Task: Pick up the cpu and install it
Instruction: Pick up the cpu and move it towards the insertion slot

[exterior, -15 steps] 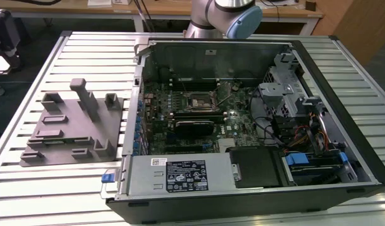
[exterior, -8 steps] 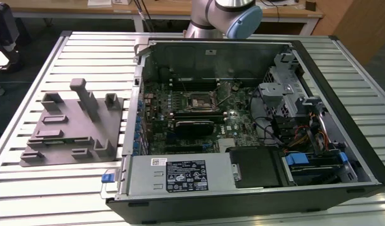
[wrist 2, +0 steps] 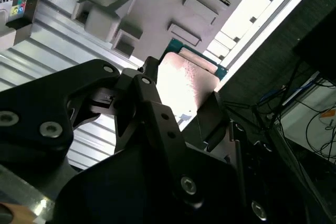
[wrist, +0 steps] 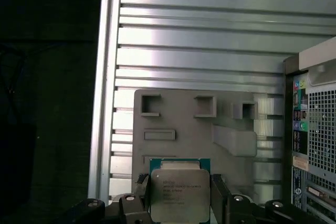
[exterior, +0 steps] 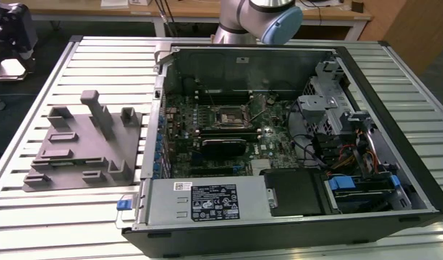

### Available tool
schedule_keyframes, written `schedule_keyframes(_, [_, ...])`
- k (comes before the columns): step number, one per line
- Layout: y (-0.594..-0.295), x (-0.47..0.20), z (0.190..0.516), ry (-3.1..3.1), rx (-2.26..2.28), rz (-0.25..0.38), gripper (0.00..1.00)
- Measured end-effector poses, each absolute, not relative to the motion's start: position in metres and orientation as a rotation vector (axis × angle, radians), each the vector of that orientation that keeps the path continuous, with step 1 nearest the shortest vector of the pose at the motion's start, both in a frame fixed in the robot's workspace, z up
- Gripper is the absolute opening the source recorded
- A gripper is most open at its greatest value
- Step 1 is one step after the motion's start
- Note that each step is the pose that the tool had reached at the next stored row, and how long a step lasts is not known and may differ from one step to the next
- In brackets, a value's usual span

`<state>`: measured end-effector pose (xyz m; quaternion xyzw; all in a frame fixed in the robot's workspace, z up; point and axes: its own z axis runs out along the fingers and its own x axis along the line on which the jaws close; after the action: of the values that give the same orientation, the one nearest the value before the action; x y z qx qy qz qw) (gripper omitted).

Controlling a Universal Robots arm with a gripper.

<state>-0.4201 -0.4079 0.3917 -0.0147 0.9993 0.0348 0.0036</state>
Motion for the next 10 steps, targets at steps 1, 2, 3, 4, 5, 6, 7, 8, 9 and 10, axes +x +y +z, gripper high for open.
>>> schedule_keyframes(1, [-0.408,-0.418,0.392,3.132,-0.046,0.109,0.54])
schedule_keyframes(2, [-0.408,-0.415,0.392,3.132,-0.046,0.109,0.54])
schedule_keyframes(3, [-0.408,-0.413,0.392,3.132,-0.046,0.109,0.54])
schedule_keyframes(4, [-0.408,-0.41,0.392,3.132,-0.046,0.109,0.54])
schedule_keyframes(5, [-0.408,-0.408,0.392,3.132,-0.046,0.109,0.54])
schedule_keyframes(6, [-0.408,-0.405,0.392,3.132,-0.046,0.109,0.54])
schedule_keyframes(7, [-0.408,-0.403,0.392,3.132,-0.046,0.109,0.54])
schedule_keyframes(8, [-0.408,-0.401,0.392,3.132,-0.046,0.109,0.54])
schedule_keyframes(9, [-0.408,-0.398,0.392,3.132,-0.046,0.109,0.54])
schedule_keyframes(10, [-0.408,-0.396,0.392,3.132,-0.046,0.109,0.54])
